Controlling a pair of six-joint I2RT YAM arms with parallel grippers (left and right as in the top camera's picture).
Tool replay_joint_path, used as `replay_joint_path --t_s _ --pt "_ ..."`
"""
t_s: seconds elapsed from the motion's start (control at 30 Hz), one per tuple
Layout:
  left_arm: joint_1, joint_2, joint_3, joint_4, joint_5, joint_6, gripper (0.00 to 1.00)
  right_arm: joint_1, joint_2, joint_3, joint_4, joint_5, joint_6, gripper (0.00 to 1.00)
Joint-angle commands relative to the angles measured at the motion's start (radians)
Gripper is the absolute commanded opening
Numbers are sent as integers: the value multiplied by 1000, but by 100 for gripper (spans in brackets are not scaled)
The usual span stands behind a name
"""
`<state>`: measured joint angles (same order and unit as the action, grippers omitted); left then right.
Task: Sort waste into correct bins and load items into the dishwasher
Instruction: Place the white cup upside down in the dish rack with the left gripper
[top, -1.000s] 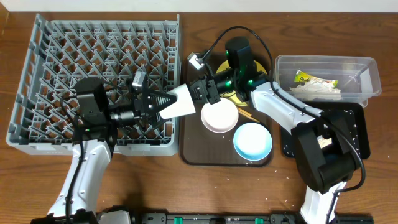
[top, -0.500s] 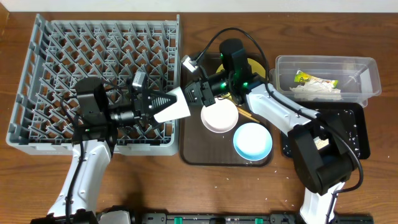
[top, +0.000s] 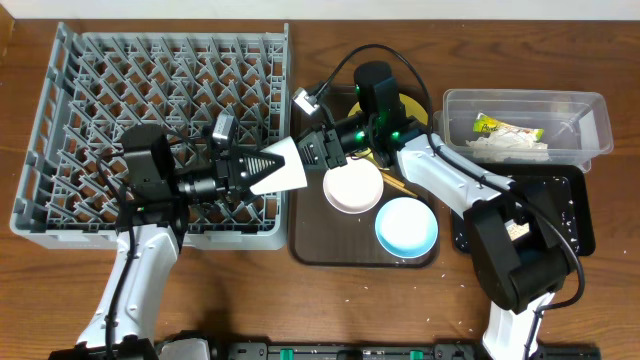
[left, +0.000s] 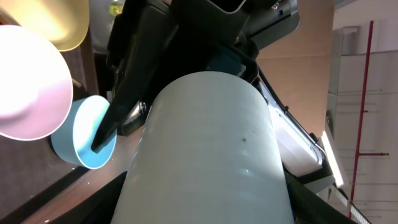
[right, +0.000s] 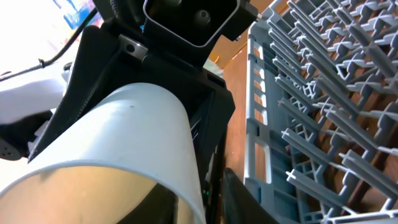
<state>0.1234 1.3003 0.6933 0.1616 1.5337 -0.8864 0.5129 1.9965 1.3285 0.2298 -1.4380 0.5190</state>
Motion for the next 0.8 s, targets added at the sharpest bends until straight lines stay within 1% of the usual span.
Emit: replay_joint_path --t_s 0.0,0.07,0.13,0.17,0.2,0.23,0.27,0.3,0.33,0.43,0.47,0.5,0.53,0.6,0.63,0.7,0.77 --pt "5 -4 13 5 -4 2 23 -23 18 4 -2 0 -10 42" --pt "5 -4 13 6 -5 2 20 -55 18 4 -2 -7 -10 52" --pt "5 -4 13 7 -11 3 19 -93 18 4 -2 -11 -9 59" --pt "5 -4 13 12 -19 3 19 -110 18 4 -2 -11 -6 64" --pt "5 -4 13 20 -33 3 15 -129 18 4 -2 -11 -6 68" --pt "5 -4 13 39 -60 2 15 -164 18 4 -2 -11 -6 78" --pt "5 -4 13 61 -96 2 14 -193 18 4 -2 -11 2 83" --pt "10 -4 13 82 -187 3 14 -236 18 4 -2 -11 5 95" --pt "18 -4 13 79 -241 2 14 -256 18 4 -10 -11 6 99" --pt "58 -4 13 21 -465 3 14 -269 13 4 -35 -10 6 99" --pt "79 -4 13 -26 -590 3 14 -260 11 4 -37 -9 2 99" --pt "88 -4 14 -48 -655 12 14 -257 10 4 -37 -4 2 99" --pt "95 -4 19 -66 -697 34 14 -255 10 4 -36 -2 0 99" --pt "97 -4 73 -180 -764 96 15 -254 10 4 -44 17 0 99" --pt "97 -4 132 -289 -793 155 14 -254 10 4 -47 32 -7 99" --pt "95 -4 218 -444 -841 224 14 -257 10 4 -47 48 -12 99" --pt "90 -4 399 -732 -966 351 15 -259 9 4 -60 89 -13 99"
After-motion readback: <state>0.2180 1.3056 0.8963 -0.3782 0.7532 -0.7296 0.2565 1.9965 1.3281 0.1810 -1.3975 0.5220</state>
